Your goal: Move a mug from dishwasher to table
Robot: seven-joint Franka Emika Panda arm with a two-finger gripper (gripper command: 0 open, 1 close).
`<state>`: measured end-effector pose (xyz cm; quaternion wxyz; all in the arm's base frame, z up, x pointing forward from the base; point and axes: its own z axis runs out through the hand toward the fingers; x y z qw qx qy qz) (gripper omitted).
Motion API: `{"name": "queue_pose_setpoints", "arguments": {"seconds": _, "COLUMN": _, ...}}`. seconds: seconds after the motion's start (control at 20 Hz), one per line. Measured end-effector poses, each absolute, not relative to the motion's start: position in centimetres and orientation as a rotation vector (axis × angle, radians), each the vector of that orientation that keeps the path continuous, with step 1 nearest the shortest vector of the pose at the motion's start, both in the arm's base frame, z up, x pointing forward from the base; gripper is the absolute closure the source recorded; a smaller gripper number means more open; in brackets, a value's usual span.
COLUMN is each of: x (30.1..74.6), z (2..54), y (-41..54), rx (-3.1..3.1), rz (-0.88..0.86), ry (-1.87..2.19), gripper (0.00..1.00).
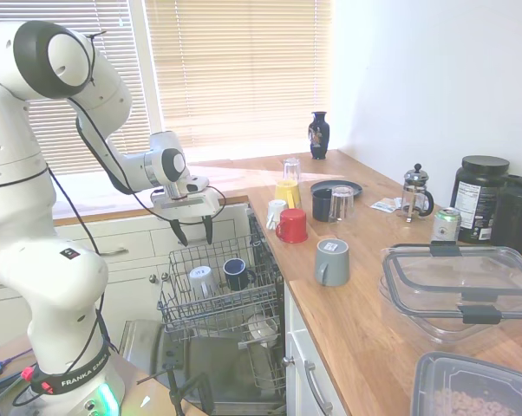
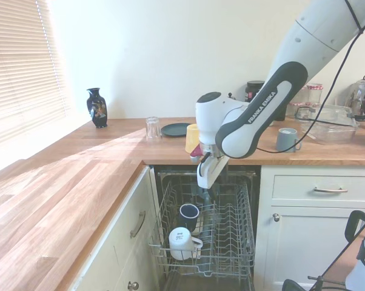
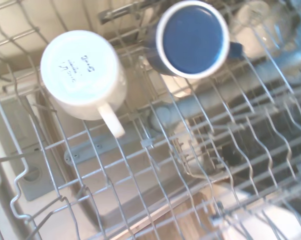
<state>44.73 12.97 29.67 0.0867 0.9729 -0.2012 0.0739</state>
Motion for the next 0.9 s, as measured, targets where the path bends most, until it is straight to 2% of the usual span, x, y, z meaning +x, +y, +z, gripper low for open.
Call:
{"name": "queue_pose_setpoints", "arguments": {"seconds": 0.45, "x": 49.7, "z": 20.9, "y": 15.6, "rx": 2.904, "rz": 0.148, "ry": -0.425, "gripper": 0.0}}
{"name": "queue_pose_setpoints", "arguments": {"seconds": 0.9, "x": 52.0, "z": 15.9, "y": 18.0, "rx": 2.904, "rz": 0.099, "ry": -0.346, "gripper": 0.0}}
